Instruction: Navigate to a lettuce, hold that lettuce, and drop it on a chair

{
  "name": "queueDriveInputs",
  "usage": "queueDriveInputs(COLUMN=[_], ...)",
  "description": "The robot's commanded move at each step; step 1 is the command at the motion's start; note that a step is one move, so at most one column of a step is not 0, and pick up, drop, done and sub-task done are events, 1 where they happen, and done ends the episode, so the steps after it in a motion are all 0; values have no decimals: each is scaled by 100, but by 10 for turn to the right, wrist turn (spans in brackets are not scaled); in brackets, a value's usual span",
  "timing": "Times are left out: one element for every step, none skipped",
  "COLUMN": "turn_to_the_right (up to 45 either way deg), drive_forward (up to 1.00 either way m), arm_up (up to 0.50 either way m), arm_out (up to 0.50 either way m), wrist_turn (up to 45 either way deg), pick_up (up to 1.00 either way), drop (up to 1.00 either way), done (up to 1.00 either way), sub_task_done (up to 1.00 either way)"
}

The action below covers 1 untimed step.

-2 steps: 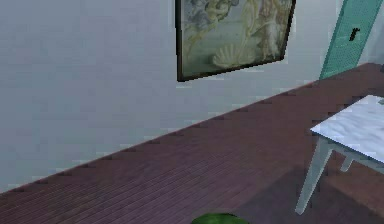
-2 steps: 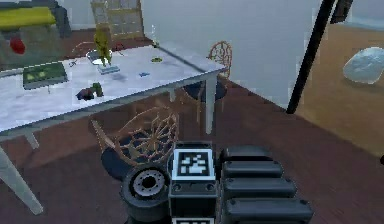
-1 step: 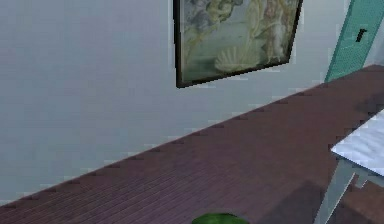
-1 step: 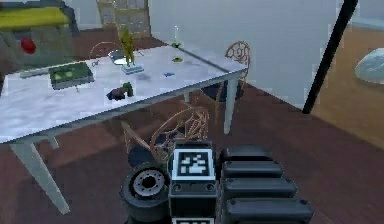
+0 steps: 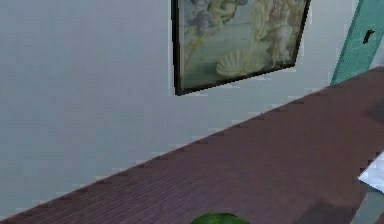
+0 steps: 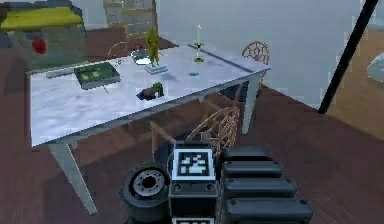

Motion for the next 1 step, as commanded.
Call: queueDriveInputs(turn_to_the_right=[210], drive_forward=[0], arm_up=[0], arm_out=[0], wrist_turn=[0], pick_up=[0], drop=[0], done=[0], sub_task_done=[0])
